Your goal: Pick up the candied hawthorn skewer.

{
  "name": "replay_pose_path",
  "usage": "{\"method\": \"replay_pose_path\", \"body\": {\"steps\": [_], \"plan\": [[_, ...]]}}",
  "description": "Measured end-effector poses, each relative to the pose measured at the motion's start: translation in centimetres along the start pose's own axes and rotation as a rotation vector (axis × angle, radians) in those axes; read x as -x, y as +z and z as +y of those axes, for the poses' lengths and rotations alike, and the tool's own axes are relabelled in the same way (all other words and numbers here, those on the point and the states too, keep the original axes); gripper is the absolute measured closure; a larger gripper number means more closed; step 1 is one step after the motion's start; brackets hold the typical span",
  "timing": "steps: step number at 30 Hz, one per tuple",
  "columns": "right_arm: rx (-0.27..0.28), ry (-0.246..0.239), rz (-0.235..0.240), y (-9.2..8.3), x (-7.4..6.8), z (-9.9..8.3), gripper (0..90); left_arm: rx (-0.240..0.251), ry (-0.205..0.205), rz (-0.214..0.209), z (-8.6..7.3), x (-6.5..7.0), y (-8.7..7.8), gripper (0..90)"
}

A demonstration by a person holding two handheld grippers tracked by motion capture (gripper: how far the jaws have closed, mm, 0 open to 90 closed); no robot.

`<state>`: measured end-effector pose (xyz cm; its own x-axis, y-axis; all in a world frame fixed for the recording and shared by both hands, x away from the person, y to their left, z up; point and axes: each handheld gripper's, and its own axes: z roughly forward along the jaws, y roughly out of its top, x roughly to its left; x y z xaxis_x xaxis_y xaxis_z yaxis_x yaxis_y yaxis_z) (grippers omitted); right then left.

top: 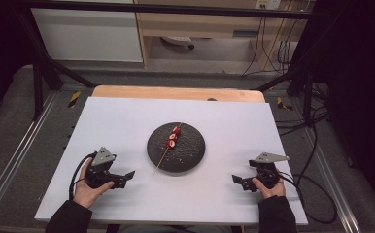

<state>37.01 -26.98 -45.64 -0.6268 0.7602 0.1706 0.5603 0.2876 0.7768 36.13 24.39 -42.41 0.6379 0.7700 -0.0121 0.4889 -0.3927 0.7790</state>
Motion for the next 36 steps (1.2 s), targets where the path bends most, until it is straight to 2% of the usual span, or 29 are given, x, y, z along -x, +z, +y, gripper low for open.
{"method": "replay_pose_path", "body": {"steps": [4,9,14,17,21,24,25,27,36], "plan": [[-0.006,0.001,-0.002,0.1,0.0,0.0,0.6,-0.014,0.003,0.002,1.0,0.6,0.7,5.8],[-0.008,0.001,-0.004,0.1,0.0,0.0,0.6,-0.008,-0.014,-0.001,2.6,1.3,1.4,7.8],[-0.008,-0.005,-0.006,0.2,0.0,0.0,0.6,0.001,-0.018,-0.005,4.1,2.3,2.3,14.0],[-0.008,-0.008,-0.007,0.2,0.1,0.0,0.6,-0.012,-0.004,0.012,4.8,3.0,3.0,16.7],[-0.010,-0.002,-0.004,0.2,0.0,-0.1,0.6,-0.025,-0.013,0.011,5.6,3.5,4.1,25.3],[-0.013,-0.004,-0.004,0.3,0.0,-0.1,0.6,-0.040,-0.024,0.018,6.1,3.9,5.1,28.4],[-0.015,-0.001,-0.004,0.3,0.0,-0.1,0.6,-0.049,-0.026,0.023,6.3,4.0,5.4,33.1],[-0.016,-0.002,-0.004,0.3,0.0,-0.1,0.6,-0.057,-0.028,0.027,6.6,4.2,6.0,36.4],[-0.014,0.000,-0.002,0.3,0.0,-0.1,0.7,-0.109,-0.041,0.005,7.4,5.3,8.6,50.4]]}}
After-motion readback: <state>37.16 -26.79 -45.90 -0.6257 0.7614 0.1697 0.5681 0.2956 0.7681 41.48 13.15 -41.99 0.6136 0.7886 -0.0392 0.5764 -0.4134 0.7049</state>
